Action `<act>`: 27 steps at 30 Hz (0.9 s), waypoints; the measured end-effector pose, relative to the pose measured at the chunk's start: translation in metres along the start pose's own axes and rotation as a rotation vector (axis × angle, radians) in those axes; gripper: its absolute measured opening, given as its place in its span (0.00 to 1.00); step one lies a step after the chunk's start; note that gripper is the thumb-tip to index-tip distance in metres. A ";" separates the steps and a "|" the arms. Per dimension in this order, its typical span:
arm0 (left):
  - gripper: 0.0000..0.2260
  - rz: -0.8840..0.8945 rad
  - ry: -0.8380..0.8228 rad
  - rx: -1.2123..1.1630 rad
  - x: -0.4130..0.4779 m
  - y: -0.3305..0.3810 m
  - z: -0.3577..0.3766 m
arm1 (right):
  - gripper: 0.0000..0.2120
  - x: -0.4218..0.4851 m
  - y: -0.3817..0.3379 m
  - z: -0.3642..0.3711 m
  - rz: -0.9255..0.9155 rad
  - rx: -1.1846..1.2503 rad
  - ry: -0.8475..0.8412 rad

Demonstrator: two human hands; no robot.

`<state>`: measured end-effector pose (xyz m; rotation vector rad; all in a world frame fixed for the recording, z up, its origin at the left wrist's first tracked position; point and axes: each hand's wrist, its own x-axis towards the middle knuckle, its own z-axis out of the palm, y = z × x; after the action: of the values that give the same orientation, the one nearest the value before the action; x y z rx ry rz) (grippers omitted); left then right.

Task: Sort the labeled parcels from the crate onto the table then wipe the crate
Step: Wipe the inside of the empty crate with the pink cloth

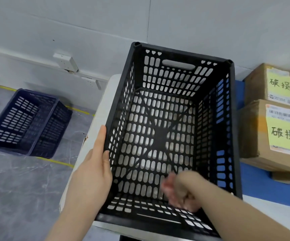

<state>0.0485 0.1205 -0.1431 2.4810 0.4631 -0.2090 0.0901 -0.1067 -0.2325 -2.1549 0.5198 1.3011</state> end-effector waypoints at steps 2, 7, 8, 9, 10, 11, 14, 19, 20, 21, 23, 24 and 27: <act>0.27 0.006 0.011 -0.046 0.000 -0.001 0.000 | 0.13 -0.012 -0.003 0.010 0.048 0.037 -0.253; 0.29 -0.021 -0.008 -0.042 0.003 0.004 -0.001 | 0.11 0.026 -0.069 -0.057 0.265 -0.206 -0.403; 0.29 -0.020 -0.002 -0.055 0.004 0.003 -0.002 | 0.13 0.039 -0.087 -0.072 0.089 -0.290 -0.311; 0.30 -0.020 -0.004 -0.063 0.005 0.002 -0.002 | 0.12 0.051 -0.103 -0.083 -0.152 -0.316 -0.158; 0.30 -0.012 -0.005 -0.062 0.006 0.002 -0.002 | 0.11 0.061 -0.120 -0.090 -0.351 -0.325 0.039; 0.30 -0.002 -0.009 -0.073 0.006 0.002 -0.002 | 0.10 0.067 -0.139 -0.097 -0.493 -0.310 0.241; 0.29 0.019 -0.017 -0.050 0.006 0.002 -0.003 | 0.13 0.104 -0.185 -0.096 -0.708 -0.140 0.617; 0.29 0.017 -0.053 -0.039 0.010 -0.001 -0.003 | 0.24 0.155 -0.211 -0.060 -0.674 -0.069 0.570; 0.29 0.013 -0.055 -0.041 0.010 -0.001 -0.003 | 0.24 0.158 -0.213 -0.054 -0.688 -0.068 0.579; 0.29 0.016 -0.055 -0.039 0.010 -0.002 -0.002 | 0.24 0.158 -0.210 -0.047 -0.686 -0.075 0.574; 0.30 0.023 -0.062 -0.028 0.009 -0.004 -0.001 | 0.18 0.148 -0.192 -0.031 -0.693 -0.074 0.516; 0.30 0.023 -0.062 -0.015 0.009 -0.003 -0.001 | 0.13 0.140 -0.179 -0.022 -0.720 -0.063 0.460; 0.31 0.028 -0.056 0.015 0.009 -0.003 -0.001 | 0.08 0.103 -0.129 0.011 -0.837 -0.061 0.173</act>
<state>0.0560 0.1265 -0.1462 2.4883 0.4049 -0.2706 0.2049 -0.0046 -0.2946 -2.1605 -0.3542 0.6681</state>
